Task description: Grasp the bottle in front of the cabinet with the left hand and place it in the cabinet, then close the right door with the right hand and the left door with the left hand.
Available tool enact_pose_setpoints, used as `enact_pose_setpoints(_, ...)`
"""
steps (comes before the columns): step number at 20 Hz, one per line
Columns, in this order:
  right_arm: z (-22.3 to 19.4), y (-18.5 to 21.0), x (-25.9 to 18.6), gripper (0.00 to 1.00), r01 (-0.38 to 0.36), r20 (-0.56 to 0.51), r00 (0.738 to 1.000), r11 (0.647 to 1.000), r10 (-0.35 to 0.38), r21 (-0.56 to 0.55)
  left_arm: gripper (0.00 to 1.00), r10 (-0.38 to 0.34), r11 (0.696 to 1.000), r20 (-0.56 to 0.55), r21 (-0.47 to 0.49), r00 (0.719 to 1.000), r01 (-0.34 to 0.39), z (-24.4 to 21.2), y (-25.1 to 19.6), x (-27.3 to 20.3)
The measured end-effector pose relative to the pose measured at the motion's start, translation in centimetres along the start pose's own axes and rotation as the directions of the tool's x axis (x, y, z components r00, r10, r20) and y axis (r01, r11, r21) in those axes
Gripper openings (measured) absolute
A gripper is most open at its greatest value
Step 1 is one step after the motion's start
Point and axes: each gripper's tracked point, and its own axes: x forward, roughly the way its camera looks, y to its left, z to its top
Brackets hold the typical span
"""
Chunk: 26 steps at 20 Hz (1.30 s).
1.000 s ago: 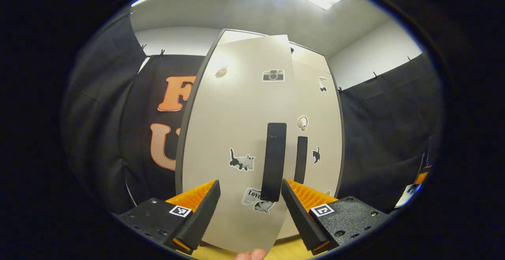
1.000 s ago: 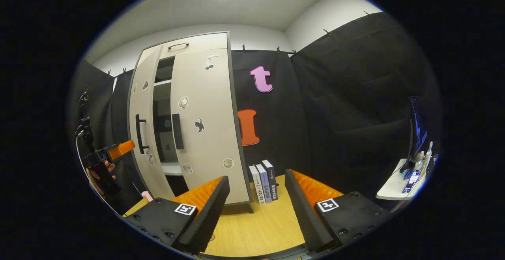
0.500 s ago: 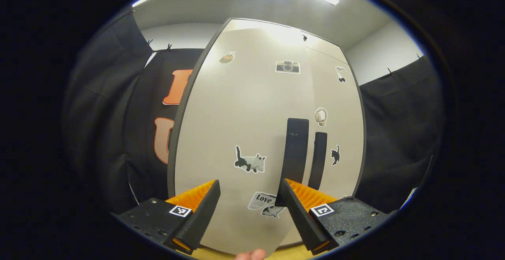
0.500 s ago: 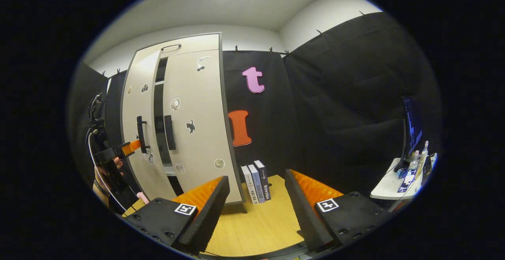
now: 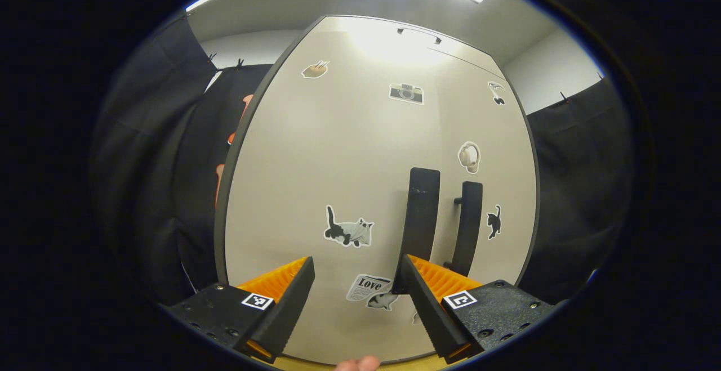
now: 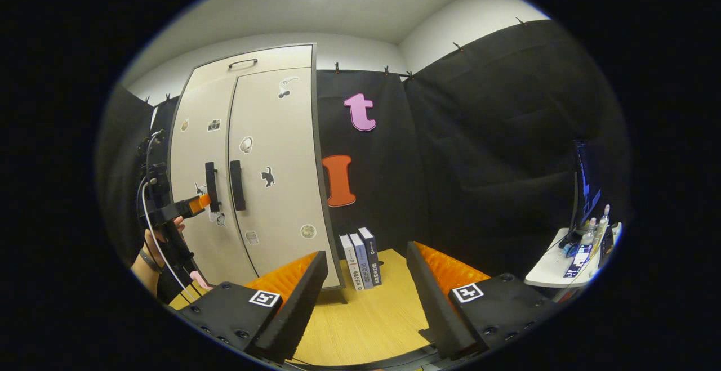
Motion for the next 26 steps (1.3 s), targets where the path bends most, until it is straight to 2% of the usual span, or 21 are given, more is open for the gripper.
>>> enact_pose_setpoints(5, -0.4, 0.9, 0.2, 0.95, -0.018, 0.003, 1.000, 1.000, 0.018, -0.003, 0.95, -0.011, 0.999, -0.032, -0.040, 0.999, 0.010, -0.6, -0.1, -1.0)
enact_pose_setpoints(6, -0.4, 1.1, 0.3, 0.95, -0.022, 0.004, 1.000, 1.000, 0.022, -0.002, 0.97, -0.015, 0.999, -0.025, -0.048, 1.000, 0.014, -0.3, -0.1, -1.6)
enact_pose_setpoints(7, -0.4, 1.4, 0.3, 0.95, -0.028, 0.004, 1.000, 1.000, 0.028, -0.001, 0.95, -0.023, 0.998, -0.018, -0.054, 1.000, 0.022, 0.1, 0.0, -2.4)
enact_pose_setpoints(12, -0.6, 3.5, 0.8, 0.95, -0.070, 0.002, 0.998, 0.998, 0.070, -0.005, 0.94, -0.044, 0.998, 0.032, -0.048, 0.999, 0.045, 3.7, 1.2, -7.9)
enact_pose_setpoints(18, -1.8, 6.8, 0.8, 0.95, -0.151, -0.016, 0.989, 0.988, 0.150, -0.017, 0.94, 0.017, 1.000, 0.074, -0.002, 0.997, -0.017, 6.2, 4.4, -15.6)
enact_pose_setpoints(23, -2.2, 9.7, 0.2, 0.95, -0.217, 0.012, 0.976, 0.976, 0.217, -0.005, 0.94, 0.077, 0.997, 0.066, 0.023, 0.995, -0.079, 5.3, 6.4, -21.4)
enact_pose_setpoints(26, -2.4, 11.2, -0.1, 0.95, -0.248, 0.022, 0.968, 0.969, 0.249, -0.013, 0.94, 0.079, 0.997, 0.068, 0.018, 0.995, -0.080, 4.3, 6.3, -23.6)
